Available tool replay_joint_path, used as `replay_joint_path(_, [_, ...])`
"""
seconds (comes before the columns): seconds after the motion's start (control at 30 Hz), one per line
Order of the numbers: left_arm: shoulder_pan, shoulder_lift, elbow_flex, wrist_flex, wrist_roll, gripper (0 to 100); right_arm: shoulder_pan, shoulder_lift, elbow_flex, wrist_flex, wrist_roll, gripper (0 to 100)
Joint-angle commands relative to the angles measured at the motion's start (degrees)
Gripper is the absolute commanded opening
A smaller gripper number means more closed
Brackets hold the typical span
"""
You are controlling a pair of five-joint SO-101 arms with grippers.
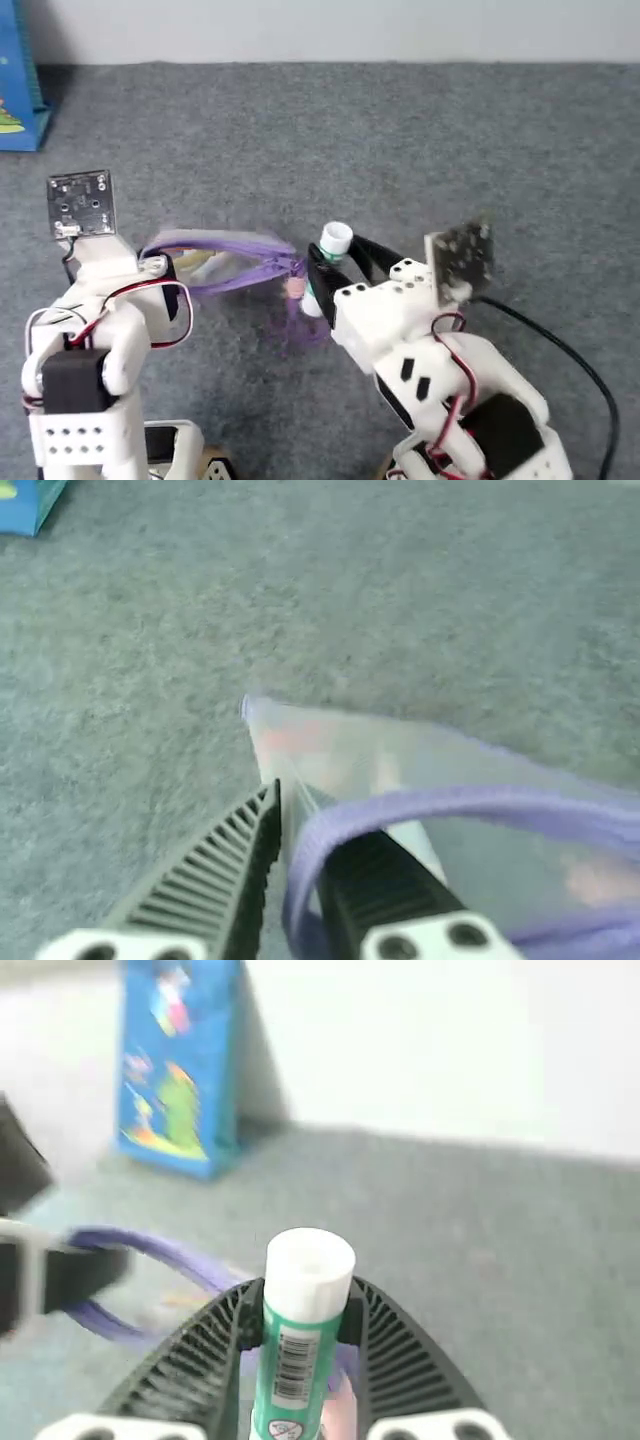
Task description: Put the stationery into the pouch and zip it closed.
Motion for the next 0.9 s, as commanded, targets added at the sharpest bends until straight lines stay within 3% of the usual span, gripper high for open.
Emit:
replay_joint_path(0.0, [2.11, 0.18, -4.62, 0.09, 0.79, 1, -1.98, -1.71, -2.81, -5.41, 0.7, 0.8])
replay_joint_path(0.3, [2.37, 0.18, -2.95, -0.26, 0.79, 1, -7.6, -1.71, -1.76, -17.98, 0.88, 0.8])
replay_joint_path(0.6, [2.46, 0.18, -2.95, -0.26, 0.79, 1, -10.86, -1.8, 20.31, -45.67, 14.95, 0.8])
replay_joint_path(0.87, [2.46, 0.18, -2.86, 0.0, 0.79, 1, -14.11, -1.54, 24.0, -47.69, 17.05, 0.8])
